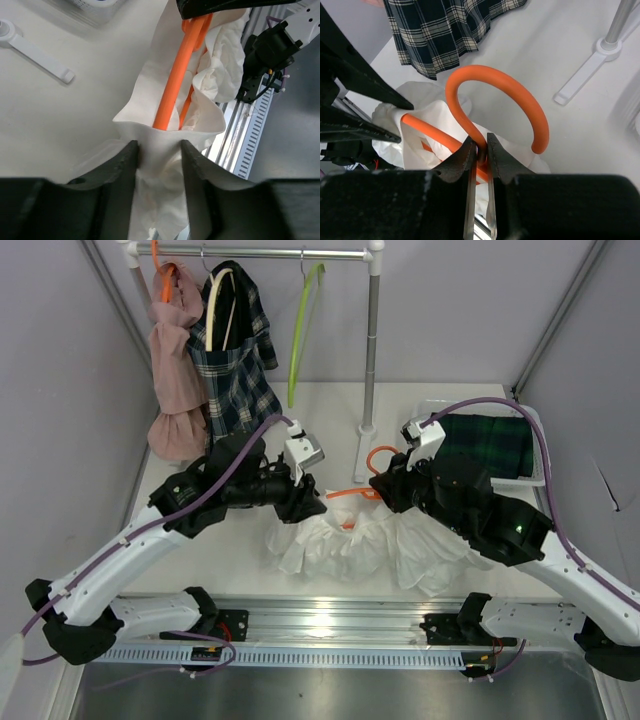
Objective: Place the skirt on the hanger
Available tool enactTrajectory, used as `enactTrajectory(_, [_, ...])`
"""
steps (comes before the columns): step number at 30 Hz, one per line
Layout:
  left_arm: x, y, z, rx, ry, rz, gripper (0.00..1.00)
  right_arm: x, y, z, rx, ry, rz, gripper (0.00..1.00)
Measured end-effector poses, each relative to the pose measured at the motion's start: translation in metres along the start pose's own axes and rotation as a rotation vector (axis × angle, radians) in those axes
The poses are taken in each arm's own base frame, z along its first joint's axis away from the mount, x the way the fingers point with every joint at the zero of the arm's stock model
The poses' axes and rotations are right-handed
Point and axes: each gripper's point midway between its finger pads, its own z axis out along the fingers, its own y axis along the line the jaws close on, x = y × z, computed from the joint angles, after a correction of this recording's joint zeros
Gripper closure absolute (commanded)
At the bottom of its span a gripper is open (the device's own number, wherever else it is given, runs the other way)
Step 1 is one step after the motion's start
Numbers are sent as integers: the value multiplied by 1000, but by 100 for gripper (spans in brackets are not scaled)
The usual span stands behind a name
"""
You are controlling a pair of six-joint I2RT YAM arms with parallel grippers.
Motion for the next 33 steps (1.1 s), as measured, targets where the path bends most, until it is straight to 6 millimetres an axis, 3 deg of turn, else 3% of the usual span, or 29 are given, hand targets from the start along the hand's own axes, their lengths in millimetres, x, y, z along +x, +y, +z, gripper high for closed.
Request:
enactTrajectory(3, [1,-1,1,5,1,3,72,0,2,0,-12,3,1,100])
enactTrajectory(7, [2,-5,3,29,1,9,80,1,3,0,-15,6,1,100])
enactTrajectory(10, [3,-12,4,62,-1,16,77,1,1,1,-10,6,2,100])
enactTrajectory(15, [4,-15,6,82,-14,22,60,1,5,2,-27,11,3,100])
enactTrajectory(18, [4,-15,7,85,-18,23,61,2,9,3,-45,15,9,100])
enactTrajectory(19, [4,-15,7,85,-20,23,64,1,10,3,-50,14,12,100])
enactTrajectory(23, [3,-16,8,87,-25,24,92,1,12,3,-63,13,16,100])
enactTrajectory(26, [2,-17,8,94,-27,30,100,0,12,3,-61,10,20,100])
enactTrajectory(29, [3,-16,8,91,-32,32,100,0,12,4,-60,9,24,90])
enactTrajectory(30, [4,-16,8,86,-36,32,100,0,12,4,-58,10,25,75])
enactTrajectory(32, [5,-14,6,67,-41,25,100,-1,12,5,-52,3,34,60])
enactTrajectory(33, [8,-12,6,52,-38,17,100,-5,12,6,-50,-11,40,58])
